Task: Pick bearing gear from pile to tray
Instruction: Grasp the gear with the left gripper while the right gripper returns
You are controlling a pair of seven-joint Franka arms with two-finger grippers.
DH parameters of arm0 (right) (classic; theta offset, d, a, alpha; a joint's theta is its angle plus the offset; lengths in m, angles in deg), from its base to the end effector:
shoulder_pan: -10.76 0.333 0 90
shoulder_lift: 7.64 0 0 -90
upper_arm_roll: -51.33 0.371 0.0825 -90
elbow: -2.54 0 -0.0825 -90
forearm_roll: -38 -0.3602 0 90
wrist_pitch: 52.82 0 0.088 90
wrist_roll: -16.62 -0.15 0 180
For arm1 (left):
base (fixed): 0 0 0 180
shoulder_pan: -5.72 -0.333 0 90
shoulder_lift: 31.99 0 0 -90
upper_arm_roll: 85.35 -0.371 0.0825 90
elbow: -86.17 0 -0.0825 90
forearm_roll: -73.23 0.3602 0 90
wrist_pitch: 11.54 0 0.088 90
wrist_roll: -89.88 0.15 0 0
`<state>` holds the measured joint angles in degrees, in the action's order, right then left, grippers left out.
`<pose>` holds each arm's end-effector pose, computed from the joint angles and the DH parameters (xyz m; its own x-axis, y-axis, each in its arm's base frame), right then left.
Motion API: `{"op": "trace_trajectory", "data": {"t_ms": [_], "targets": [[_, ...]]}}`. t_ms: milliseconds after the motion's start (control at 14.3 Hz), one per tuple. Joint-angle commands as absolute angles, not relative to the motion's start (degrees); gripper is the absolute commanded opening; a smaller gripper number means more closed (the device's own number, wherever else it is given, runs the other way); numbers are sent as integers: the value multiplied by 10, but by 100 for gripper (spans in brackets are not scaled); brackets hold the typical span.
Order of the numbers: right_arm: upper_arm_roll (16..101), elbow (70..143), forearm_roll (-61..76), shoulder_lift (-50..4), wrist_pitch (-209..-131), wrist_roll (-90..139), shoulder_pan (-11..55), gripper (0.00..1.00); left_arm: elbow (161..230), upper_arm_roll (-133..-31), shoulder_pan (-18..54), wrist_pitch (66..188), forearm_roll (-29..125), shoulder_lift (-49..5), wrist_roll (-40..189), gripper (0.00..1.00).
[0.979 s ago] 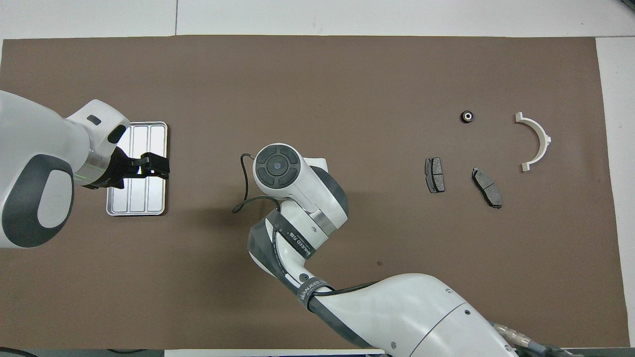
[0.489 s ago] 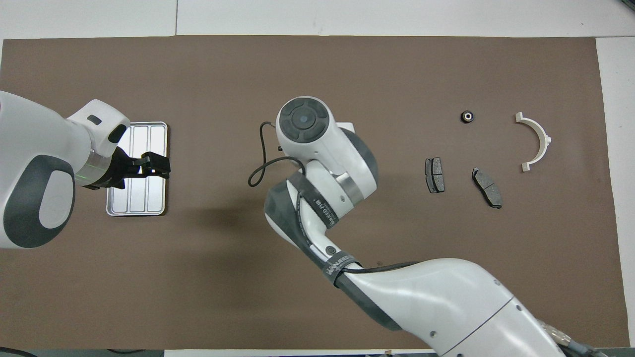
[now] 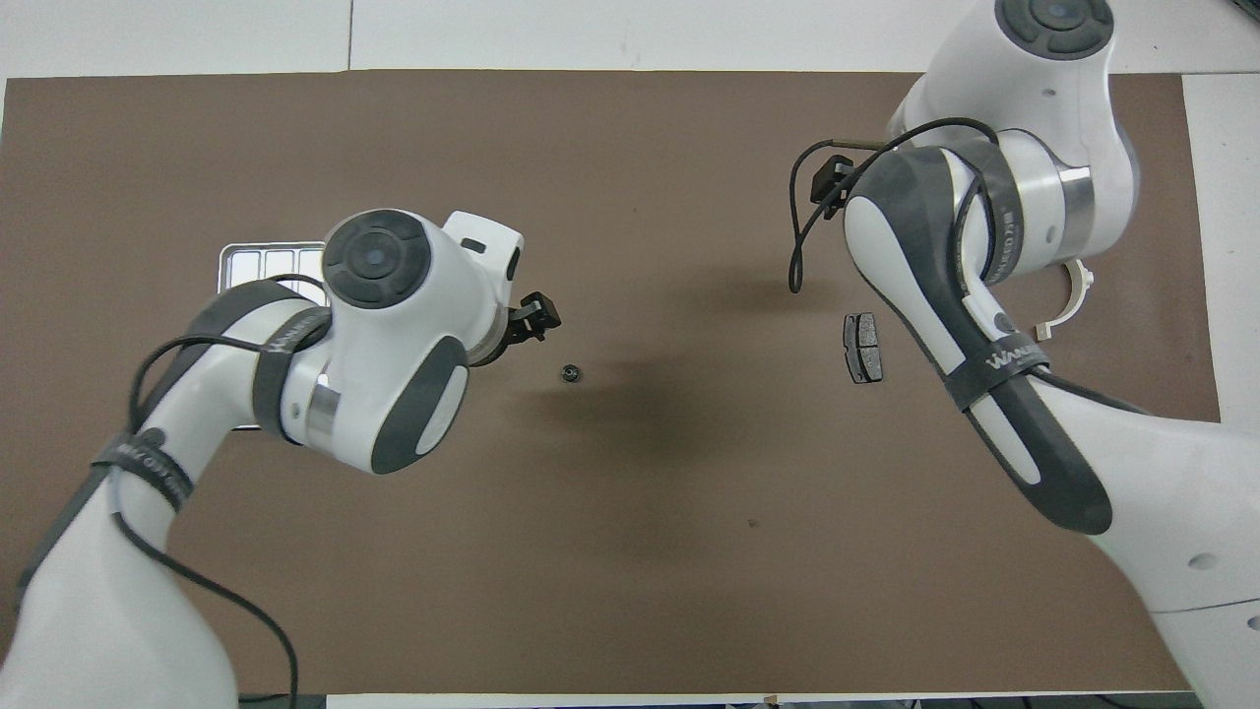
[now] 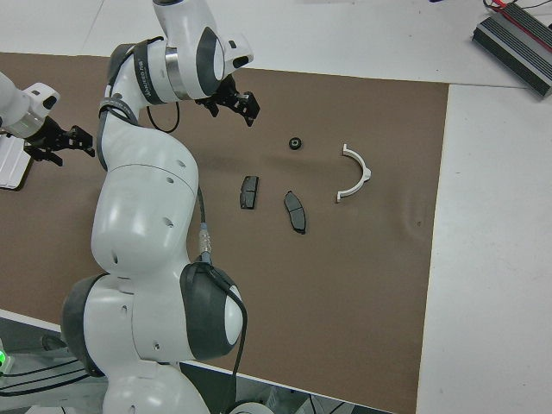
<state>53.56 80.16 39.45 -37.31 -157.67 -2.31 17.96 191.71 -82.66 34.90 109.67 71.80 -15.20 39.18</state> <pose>0.6971 0.1070 0.4328 0.9859 -0.1630 -0.0383 -0.1624 -0.9866 0.0183 0.5262 -0.3272 0.3900 0.9409 0.3365 -0.0392 0.3370 -0.9415 0.0068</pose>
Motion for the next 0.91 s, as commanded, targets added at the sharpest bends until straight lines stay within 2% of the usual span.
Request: {"op": "trace_trajectory", "data": {"t_ms": [0,210,419,629,839], "targets": [[544,872,402,-345,-1642,42,144,100,1902,-837,371,1132,733,-105,353,100],[542,942,403,-328,-1713,46,125,100,1915,-836,386,1147,733,-98,336,91],[542,974,408,-331,-1754,43,101,100,1923,-835,387,1171,732,-98,320,79],[541,989,416,-347,-1792,41,93,100,1938,-835,396,1188,732,-98,301,74],[541,988,421,-374,-1834,27,90,100,1948,-835,397,1194,733,-99,302,73]]}}
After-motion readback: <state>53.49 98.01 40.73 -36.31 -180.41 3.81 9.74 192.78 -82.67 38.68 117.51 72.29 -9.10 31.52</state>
